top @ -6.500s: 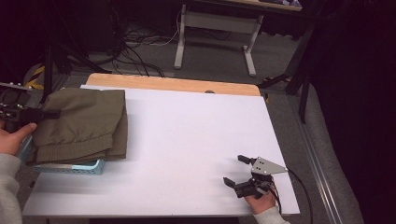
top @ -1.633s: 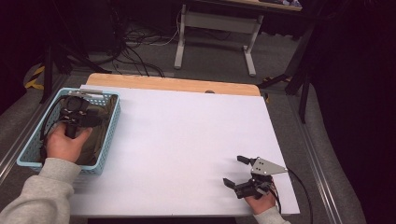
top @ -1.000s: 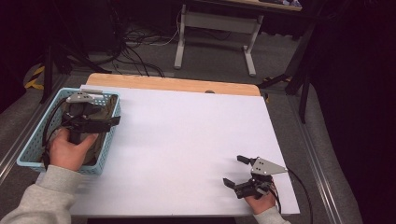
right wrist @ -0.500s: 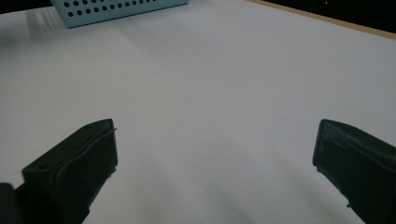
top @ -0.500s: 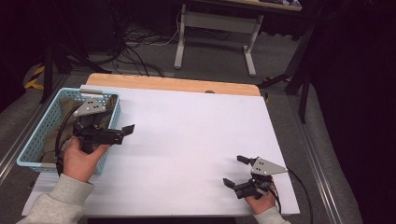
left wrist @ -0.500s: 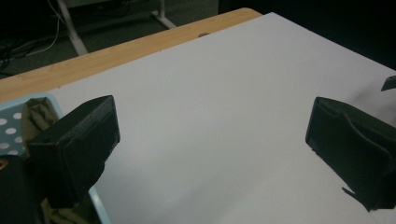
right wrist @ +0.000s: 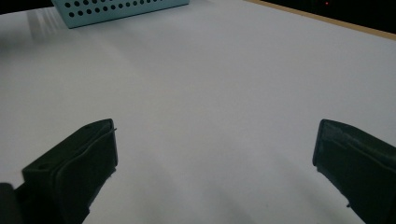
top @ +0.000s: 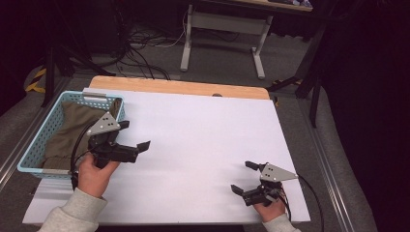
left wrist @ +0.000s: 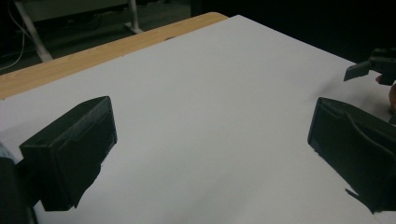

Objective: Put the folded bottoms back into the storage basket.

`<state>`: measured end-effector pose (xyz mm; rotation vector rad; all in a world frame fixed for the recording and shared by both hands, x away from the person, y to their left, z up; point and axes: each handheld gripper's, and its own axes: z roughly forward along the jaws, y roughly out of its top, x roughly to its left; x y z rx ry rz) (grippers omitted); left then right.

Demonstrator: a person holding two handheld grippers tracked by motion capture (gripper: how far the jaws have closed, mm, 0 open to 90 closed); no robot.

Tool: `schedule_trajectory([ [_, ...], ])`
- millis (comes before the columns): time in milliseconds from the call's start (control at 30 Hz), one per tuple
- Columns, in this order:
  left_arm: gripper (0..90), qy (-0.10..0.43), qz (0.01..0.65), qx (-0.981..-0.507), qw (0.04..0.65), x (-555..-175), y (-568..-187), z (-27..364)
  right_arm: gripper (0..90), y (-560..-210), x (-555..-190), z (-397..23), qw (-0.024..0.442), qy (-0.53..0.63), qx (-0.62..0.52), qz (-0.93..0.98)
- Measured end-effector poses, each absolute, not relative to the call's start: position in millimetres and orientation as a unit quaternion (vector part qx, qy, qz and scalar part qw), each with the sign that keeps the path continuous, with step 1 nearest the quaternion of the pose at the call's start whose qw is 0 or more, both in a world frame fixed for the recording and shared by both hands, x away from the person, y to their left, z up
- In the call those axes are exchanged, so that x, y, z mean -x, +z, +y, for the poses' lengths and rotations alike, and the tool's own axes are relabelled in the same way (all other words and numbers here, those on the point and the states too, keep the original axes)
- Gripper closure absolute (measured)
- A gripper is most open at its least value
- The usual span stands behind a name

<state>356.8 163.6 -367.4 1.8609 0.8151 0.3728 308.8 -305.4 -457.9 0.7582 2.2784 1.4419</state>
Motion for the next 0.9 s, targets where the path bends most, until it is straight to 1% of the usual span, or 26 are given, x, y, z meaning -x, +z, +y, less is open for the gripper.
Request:
schedule_trajectory([
  [167, 0.1, 0.160, 0.325, -0.774, 0.520, -352.6, -379.6, 154.7, 0.5, -458.0, -308.6, -305.3, 0.169, 0.507, -0.267, 0.802],
  [400, 0.1, 0.147, 0.318, -0.775, 0.526, -351.0, -397.4, 144.0, 0.5, -458.0, -308.6, -305.2, 0.169, 0.507, -0.266, 0.802],
  [567, 0.0, 0.142, 0.314, -0.769, 0.538, -349.7, -409.0, 138.5, 0.5, -458.0, -308.7, -305.3, 0.169, 0.507, -0.266, 0.802],
  [767, 0.1, 0.151, 0.314, -0.754, 0.557, -346.8, -425.7, 132.5, 0.5, -457.9, -308.4, -305.3, 0.168, 0.508, -0.265, 0.802],
  [900, 0.1, 0.150, 0.312, -0.761, 0.548, -346.8, -435.2, 128.5, 0.5, -457.9, -308.4, -305.3, 0.168, 0.509, -0.265, 0.802],
])
